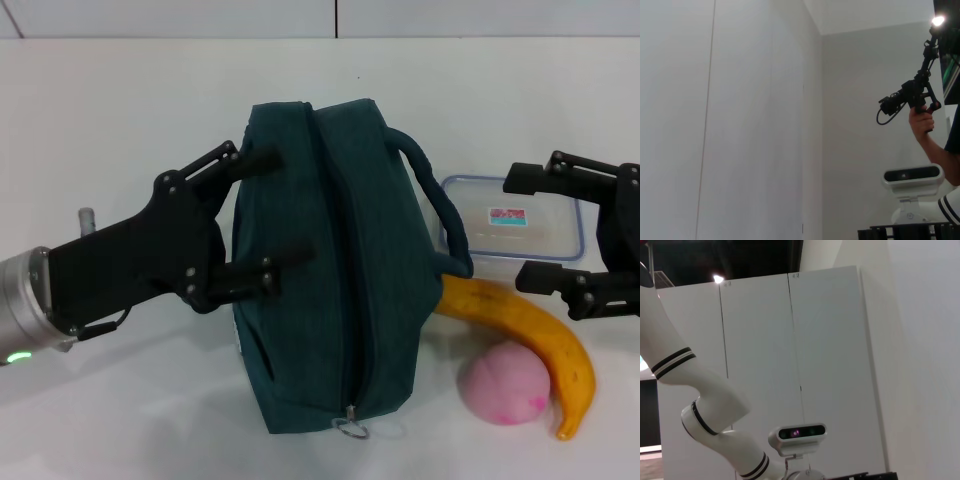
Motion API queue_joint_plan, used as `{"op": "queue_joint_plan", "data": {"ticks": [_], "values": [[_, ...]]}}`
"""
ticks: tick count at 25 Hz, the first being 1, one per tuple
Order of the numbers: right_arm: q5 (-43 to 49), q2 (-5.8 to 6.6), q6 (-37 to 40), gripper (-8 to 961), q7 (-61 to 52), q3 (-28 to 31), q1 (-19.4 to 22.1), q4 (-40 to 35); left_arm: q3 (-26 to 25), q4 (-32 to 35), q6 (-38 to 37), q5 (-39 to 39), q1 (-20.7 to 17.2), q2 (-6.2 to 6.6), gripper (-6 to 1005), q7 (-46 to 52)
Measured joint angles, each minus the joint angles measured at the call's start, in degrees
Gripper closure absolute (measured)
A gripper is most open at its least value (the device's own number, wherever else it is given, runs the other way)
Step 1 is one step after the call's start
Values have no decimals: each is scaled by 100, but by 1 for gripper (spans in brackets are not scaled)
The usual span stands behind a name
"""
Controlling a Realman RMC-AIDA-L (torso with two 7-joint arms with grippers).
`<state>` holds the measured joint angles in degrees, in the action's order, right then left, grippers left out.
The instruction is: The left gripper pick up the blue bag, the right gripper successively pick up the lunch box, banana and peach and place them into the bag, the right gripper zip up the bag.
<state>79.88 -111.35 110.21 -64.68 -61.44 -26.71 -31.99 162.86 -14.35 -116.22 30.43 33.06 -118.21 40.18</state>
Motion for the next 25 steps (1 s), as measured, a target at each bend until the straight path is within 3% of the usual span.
{"op": "queue_joint_plan", "data": {"ticks": [16,22,25], "values": [[-3,0,-8,108,0,37,34,0,-5,20,-13,101,1,44,115,176],[-11,0,-26,112,1,38,40,0,-4,-270,-17,416,247,312,116,1858],[-24,0,-41,114,3,44,44,0,-2,-624,-17,395,392,346,116,2737]]}}
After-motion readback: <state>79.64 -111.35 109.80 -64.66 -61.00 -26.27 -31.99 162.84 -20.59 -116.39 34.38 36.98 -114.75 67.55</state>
